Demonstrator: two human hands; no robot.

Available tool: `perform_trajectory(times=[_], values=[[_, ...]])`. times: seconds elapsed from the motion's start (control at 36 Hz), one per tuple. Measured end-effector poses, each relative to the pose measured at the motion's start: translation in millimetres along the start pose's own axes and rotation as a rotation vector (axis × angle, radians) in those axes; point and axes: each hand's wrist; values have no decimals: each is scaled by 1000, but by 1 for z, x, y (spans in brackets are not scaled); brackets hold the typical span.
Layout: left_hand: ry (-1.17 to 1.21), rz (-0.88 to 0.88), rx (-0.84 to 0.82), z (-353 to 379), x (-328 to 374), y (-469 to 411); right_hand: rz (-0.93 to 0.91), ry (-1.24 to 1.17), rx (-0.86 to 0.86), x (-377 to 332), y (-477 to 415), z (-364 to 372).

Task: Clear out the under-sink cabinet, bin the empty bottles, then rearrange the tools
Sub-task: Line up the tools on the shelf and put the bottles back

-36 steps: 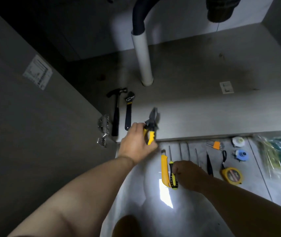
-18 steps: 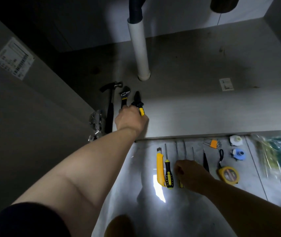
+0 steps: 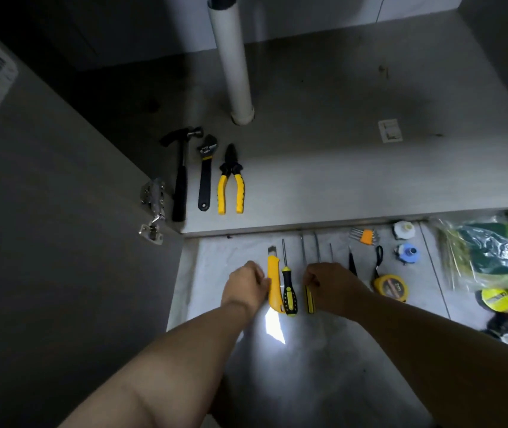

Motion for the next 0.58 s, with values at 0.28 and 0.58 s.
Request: perform_trajectory(times=[0.28, 0.58], values=[[31, -167, -71, 28, 8, -9, 20, 7, -27, 11, -1, 1], [465, -190, -467, -28, 17, 12, -86, -71, -104, -18, -1, -2]])
Point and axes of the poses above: each hand's wrist, its own y-axis away from the middle knuckle, its own z-axis out of the palm, x = y × z, and after that the axes turned 3 degrees about -y, right-handed
